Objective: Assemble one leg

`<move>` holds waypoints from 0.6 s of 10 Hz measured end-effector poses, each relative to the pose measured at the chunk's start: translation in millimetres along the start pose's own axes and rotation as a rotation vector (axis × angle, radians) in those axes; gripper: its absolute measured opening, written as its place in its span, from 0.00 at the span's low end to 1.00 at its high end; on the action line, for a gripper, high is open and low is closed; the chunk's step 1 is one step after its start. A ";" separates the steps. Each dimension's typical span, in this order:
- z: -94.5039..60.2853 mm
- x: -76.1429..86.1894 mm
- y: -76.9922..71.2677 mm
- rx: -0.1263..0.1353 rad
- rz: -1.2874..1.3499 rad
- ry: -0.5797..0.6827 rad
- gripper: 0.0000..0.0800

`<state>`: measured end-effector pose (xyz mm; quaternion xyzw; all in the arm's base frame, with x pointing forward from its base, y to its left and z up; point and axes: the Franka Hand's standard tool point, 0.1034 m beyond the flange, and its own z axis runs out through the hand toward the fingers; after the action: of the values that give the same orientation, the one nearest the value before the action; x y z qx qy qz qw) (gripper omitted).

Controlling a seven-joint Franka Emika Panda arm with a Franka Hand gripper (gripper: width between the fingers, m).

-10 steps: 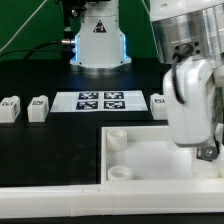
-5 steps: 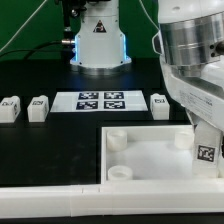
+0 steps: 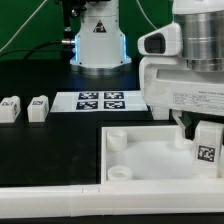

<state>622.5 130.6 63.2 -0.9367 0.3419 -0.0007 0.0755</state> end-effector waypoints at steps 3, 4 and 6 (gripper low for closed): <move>0.1 -0.1 0.1 0.000 0.038 0.000 0.52; 0.4 -0.9 0.0 0.001 0.104 -0.003 0.52; 0.7 -1.6 -0.4 0.007 0.294 -0.009 0.37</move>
Offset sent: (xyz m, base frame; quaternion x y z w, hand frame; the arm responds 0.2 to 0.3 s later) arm 0.0000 0.0000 0.0000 0.0000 0.0000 0.0899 0.9960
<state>621.5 132.0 62.7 -0.8762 0.4752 0.0135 0.0797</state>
